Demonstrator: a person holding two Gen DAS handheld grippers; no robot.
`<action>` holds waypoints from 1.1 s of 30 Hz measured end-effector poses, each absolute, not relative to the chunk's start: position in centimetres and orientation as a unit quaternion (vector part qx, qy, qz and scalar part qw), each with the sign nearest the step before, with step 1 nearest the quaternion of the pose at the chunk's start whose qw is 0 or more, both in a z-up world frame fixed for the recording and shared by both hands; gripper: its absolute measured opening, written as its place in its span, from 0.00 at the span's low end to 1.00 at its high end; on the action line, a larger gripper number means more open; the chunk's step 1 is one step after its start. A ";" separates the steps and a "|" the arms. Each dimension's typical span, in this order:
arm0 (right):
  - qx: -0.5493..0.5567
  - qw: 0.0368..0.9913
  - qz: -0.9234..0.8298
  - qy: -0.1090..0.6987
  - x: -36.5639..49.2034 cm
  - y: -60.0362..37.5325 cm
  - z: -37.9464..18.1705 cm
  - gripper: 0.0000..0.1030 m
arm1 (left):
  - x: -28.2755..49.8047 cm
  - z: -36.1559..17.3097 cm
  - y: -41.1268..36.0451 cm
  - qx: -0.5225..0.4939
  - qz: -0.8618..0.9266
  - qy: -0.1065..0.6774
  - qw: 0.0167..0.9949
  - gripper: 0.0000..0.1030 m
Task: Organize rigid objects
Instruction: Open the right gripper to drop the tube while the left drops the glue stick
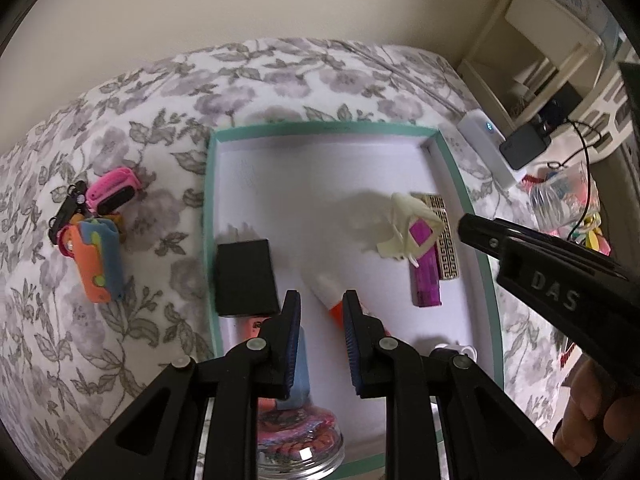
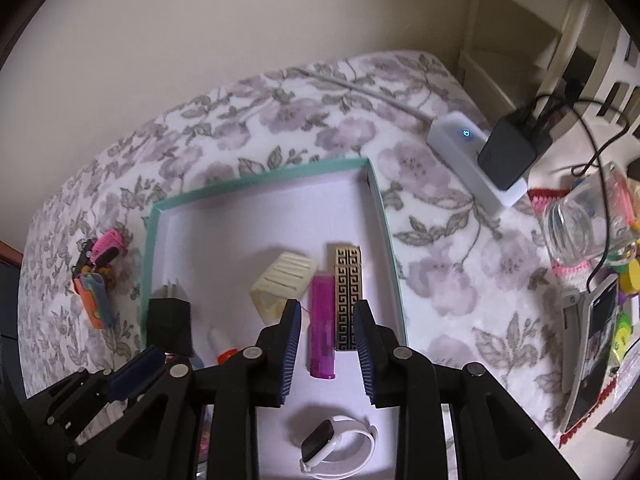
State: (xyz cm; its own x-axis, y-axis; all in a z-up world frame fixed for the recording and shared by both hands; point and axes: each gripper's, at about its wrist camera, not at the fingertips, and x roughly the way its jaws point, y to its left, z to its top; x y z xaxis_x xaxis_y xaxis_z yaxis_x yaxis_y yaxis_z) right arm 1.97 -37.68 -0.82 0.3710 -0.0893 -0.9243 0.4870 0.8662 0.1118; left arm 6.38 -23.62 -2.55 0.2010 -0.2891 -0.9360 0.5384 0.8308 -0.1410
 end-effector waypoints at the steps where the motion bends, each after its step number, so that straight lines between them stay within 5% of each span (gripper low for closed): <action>1: 0.184 0.810 -0.178 0.527 2.0 -37.5 -0.4 0.29 | 6.6 -2.3 -23.4 0.106 -0.266 0.569 0.771 0.21; 15: 0.164 0.812 -0.168 0.534 3.1 -35.7 -0.5 0.31 | 10.0 -0.4 -18.9 0.068 -0.185 0.552 0.810 0.50; 20: 0.161 0.813 -0.166 0.535 3.4 -35.3 -1.1 0.62 | 10.6 -0.5 -17.7 0.060 -0.163 0.553 0.815 0.62; 22: 0.160 0.811 -0.164 0.538 3.5 -35.2 -1.4 0.63 | 10.8 -0.6 -17.5 0.059 -0.156 0.551 0.818 0.74; 28: 0.163 0.809 -0.166 0.540 3.5 -35.4 -1.9 0.68 | 11.1 -0.7 -17.0 0.060 -0.140 0.543 0.826 0.77; 33: 0.165 0.811 -0.169 0.536 3.6 -35.5 -2.0 0.81 | 11.6 -0.9 -16.2 0.058 -0.122 0.540 0.831 0.89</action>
State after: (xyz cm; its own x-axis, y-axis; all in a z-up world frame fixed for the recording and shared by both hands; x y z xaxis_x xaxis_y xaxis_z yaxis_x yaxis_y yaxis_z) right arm 3.56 -35.54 -1.96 0.3688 -0.0981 -0.9243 0.4512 0.8883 0.0857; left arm 11.58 -16.20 -0.92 0.3873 -0.1400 -0.9113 0.2645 0.9637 -0.0356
